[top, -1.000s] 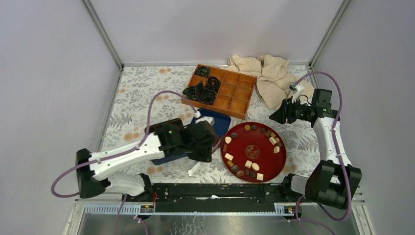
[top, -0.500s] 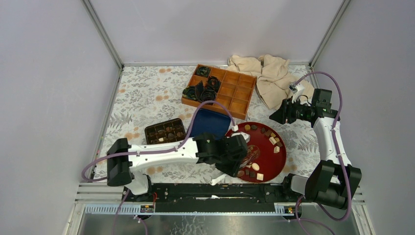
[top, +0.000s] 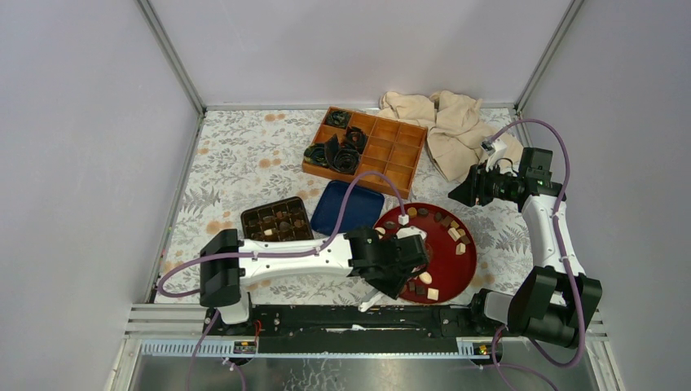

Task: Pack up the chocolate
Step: Pick up the fake chocolate from the plate.

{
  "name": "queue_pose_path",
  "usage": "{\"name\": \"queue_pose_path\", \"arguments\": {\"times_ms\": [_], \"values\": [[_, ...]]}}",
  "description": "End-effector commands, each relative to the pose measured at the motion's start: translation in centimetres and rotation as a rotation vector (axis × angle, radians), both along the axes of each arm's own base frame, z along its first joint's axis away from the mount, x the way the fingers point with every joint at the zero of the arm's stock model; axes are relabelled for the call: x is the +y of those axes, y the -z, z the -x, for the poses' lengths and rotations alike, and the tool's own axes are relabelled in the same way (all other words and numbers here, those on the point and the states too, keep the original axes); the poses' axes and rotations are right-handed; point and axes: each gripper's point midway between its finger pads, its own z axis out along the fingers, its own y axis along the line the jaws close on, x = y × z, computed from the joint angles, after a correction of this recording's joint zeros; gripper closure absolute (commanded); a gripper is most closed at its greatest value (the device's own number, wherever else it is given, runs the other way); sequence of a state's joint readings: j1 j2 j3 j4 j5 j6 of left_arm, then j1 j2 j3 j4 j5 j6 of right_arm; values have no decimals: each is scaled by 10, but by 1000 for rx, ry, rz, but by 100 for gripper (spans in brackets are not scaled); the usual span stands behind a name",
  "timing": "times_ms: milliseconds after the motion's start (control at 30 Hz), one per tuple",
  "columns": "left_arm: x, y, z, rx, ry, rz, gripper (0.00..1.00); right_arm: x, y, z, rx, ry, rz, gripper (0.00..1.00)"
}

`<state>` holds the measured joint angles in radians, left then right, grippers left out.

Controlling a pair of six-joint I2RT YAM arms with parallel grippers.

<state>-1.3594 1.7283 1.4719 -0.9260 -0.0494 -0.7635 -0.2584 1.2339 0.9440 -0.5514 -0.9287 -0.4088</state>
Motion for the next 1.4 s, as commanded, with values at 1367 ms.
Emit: {"name": "queue_pose_path", "arguments": {"times_ms": [1367], "values": [[5,8,-9,-106,-14,-110,75,1,-1,2,-1,-16,-9,51]]}}
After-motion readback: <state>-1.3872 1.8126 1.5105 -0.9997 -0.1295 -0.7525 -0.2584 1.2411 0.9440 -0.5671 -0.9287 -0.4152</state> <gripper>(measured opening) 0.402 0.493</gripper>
